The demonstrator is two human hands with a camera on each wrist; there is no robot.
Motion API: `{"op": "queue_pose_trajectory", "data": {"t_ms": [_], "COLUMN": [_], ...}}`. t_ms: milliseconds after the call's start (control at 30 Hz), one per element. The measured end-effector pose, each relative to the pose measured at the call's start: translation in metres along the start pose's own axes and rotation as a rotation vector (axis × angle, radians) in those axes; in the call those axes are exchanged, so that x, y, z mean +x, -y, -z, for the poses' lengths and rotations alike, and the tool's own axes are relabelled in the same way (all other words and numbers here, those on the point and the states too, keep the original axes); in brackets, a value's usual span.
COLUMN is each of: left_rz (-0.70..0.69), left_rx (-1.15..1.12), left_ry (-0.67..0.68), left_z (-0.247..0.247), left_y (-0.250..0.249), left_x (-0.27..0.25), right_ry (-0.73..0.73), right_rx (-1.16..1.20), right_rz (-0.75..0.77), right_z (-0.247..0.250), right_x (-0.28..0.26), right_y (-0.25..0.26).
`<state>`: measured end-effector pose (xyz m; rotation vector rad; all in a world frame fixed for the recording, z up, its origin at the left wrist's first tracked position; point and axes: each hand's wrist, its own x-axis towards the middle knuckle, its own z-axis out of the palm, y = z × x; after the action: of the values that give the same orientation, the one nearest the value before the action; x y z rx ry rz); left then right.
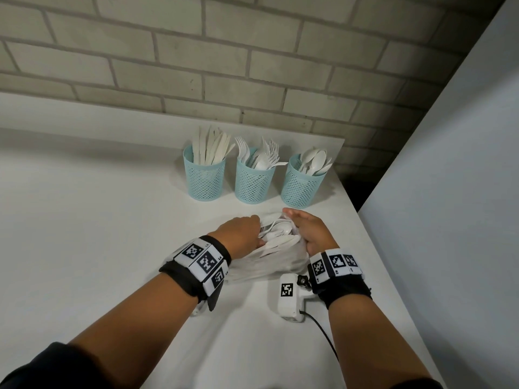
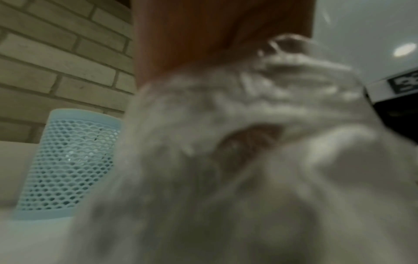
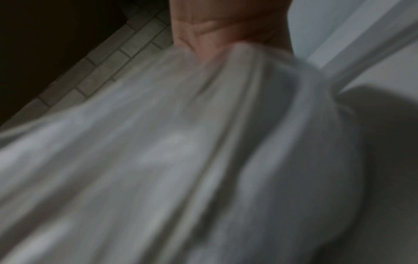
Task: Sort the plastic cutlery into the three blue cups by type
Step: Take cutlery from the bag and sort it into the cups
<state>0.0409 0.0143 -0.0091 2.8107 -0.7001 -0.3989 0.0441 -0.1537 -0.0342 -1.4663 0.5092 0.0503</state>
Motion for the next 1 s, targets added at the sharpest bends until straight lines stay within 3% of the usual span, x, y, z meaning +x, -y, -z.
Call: {"op": "queue_pose_trajectory", "data": {"t_ms": [300,633,1000], "left_rz": [-0.065,-0.097,-0.033], "left_rx": [0.001,-0.009,-0.394], "left_ry": [-0.048,-0.172,-0.206], "left_z": [0.0053,0.0047,0.0086], "left_y": [0.0001,0.0023,0.0072], "left_x": [-0.0043,-0.0034,-0.0026], "right_ry": [0.036,-0.015,-0.02], "right_rx": [0.271,0.184,0.158], "right_rz": [-0.005,-0.034,0.002], "right_z": [0.0033,-0.0002,0.0009], "right_x": [-0.0008,0.0012,-0.0019], "right_y": [0.0011,-0.0023,-0.0006]}}
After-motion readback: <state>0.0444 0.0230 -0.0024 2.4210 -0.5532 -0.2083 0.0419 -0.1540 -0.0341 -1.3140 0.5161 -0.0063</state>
